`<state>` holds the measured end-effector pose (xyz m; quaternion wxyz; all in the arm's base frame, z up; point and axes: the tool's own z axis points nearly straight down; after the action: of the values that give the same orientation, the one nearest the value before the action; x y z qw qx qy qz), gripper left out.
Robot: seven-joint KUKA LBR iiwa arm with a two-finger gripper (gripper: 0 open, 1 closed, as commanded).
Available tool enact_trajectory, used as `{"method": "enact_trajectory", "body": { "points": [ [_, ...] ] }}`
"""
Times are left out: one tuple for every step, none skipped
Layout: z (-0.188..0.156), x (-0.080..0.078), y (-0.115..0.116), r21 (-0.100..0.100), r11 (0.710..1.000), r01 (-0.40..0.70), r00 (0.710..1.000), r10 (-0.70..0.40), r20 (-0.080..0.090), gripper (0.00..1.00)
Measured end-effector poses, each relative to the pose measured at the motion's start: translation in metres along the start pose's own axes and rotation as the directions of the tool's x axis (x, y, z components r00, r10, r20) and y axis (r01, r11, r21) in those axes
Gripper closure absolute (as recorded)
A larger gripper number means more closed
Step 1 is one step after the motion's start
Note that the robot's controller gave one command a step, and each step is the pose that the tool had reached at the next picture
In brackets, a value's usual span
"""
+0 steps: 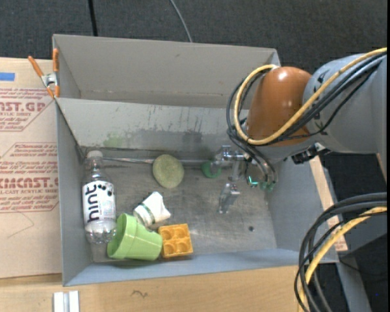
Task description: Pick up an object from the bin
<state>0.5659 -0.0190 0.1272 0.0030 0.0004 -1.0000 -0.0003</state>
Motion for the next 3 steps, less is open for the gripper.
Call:
{"method": "enact_trajectory", "body": {
  "points": [
    [-0.005,-0.002,0.000,0.000,1.000,0.000,1.000,0.000,0.007,0.00],
    [0.039,-0.001,0.068,0.000,1.000,0.020,1.000,-0.020,0.010,0.00],
    [0.016,-0.011,0.143,0.002,0.964,0.267,0.964,-0.267,0.007,0.00]
  ]
}}
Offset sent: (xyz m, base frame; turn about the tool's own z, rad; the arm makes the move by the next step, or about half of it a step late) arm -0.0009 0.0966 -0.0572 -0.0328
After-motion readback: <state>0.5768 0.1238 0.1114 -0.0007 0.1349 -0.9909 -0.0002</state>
